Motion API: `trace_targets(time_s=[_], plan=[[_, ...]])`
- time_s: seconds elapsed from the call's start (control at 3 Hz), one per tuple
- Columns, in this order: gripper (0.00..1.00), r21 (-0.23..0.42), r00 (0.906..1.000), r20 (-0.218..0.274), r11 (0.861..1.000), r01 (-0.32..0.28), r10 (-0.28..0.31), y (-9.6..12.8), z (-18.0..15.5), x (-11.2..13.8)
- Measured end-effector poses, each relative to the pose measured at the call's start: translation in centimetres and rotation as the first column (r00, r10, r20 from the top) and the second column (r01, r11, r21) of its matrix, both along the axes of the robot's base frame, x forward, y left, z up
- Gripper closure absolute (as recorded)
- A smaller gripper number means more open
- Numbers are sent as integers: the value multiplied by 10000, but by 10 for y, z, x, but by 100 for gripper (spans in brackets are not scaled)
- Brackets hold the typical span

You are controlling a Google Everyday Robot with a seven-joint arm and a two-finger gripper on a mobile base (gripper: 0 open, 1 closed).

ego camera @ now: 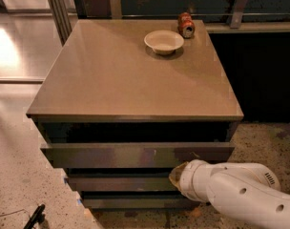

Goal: Close top drawer

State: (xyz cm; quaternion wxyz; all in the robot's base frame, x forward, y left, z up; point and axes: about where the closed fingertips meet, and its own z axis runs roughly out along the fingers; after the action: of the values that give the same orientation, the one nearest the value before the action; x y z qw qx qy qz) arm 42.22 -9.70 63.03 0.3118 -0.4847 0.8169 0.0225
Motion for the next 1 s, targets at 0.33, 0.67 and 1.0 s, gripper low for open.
trace_targets(time_s=[0.33,0.67,1.0], plan=[[100,-11,10000,10,10000,56,-56,-1,0,0],[100,156,9997,-199,9998,139,-136,0,-4,5],[100,417,9978,-630,9989,216,-190,4,-12,23]])
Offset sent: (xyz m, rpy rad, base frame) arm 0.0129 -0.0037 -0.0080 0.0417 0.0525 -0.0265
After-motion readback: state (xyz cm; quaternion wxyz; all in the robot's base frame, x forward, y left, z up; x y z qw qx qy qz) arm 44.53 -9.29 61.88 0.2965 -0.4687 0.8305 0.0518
